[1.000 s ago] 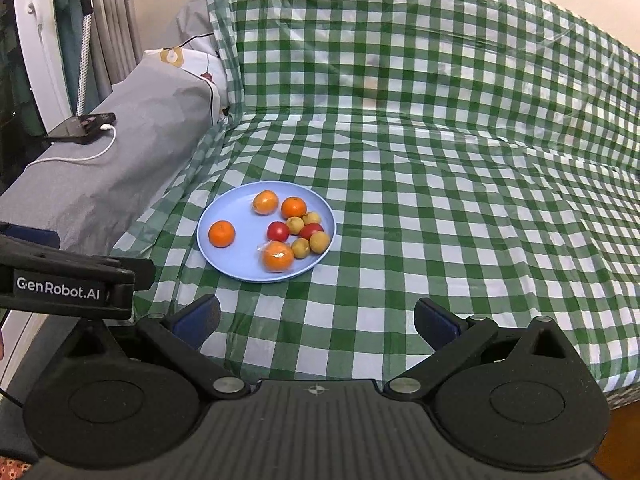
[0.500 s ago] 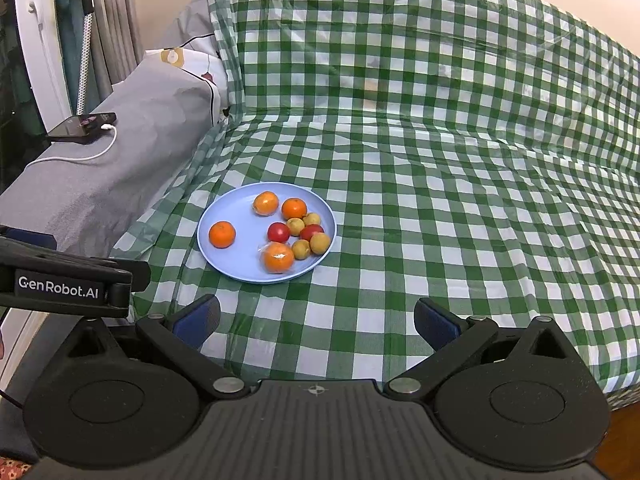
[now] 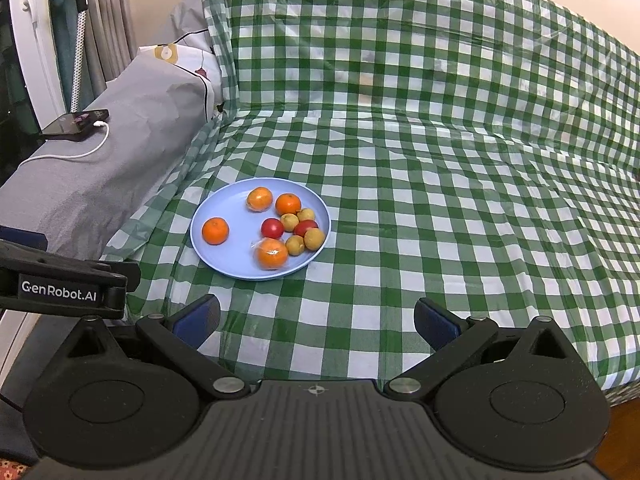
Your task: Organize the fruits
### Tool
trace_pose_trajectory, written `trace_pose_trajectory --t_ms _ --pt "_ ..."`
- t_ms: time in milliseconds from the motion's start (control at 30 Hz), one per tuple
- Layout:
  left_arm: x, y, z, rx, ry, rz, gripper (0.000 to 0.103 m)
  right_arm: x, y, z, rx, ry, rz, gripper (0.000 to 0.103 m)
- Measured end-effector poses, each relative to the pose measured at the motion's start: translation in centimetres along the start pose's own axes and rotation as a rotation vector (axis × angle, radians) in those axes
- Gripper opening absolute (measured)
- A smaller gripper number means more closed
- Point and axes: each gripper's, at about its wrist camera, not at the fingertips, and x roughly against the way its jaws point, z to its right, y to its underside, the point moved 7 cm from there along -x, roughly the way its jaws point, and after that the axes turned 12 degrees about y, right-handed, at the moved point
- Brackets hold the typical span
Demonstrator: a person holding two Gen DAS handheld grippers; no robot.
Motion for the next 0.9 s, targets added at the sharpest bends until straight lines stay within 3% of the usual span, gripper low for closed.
trace_pose_trajectory --t_ms 900 --pt "-0.63 0.07 -0.23 -0.007 -0.019 -0.016 0.103 -0.45 0.08 -0.03 0.001 0.003 -0.008 0.102"
